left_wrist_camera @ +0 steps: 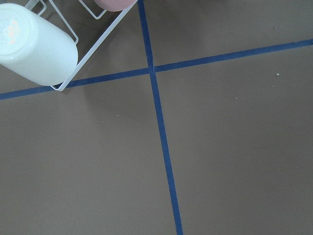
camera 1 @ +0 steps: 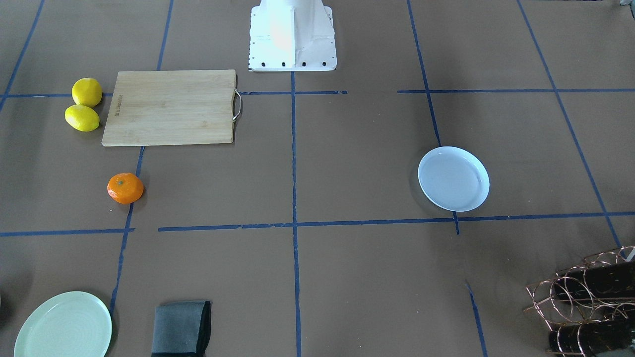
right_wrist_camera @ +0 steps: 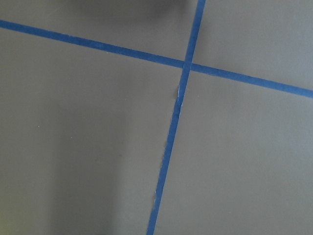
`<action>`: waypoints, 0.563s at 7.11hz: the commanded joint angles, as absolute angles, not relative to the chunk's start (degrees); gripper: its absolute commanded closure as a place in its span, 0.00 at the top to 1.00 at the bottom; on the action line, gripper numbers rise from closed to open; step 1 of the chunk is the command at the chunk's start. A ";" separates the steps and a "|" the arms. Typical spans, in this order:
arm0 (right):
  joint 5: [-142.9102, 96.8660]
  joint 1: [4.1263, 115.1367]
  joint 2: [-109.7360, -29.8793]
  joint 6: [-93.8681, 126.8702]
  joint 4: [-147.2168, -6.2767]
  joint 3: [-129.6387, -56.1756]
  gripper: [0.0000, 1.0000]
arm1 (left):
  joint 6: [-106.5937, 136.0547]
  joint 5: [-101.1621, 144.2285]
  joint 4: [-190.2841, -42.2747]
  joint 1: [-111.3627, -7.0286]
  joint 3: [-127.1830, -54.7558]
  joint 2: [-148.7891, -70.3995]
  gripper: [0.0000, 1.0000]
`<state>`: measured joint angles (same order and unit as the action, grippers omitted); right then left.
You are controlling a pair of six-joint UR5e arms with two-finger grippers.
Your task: Pick orange to plate
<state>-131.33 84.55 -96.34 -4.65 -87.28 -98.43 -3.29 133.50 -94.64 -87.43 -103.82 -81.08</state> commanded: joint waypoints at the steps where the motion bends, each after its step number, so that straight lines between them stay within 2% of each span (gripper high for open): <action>1: -131.57 84.46 -94.23 -3.26 -85.78 -98.44 1.00 | -2.99 130.19 -100.60 -87.28 -104.50 -84.79 1.00; 2: -134.10 84.46 -93.78 -2.12 -84.91 -98.96 1.00 | -2.73 128.86 -106.90 -87.36 -103.02 -89.60 1.00; 4: -137.27 84.03 -94.92 -1.94 -73.00 -98.71 1.00 | -0.90 129.37 -119.19 -87.10 -103.63 -90.34 1.00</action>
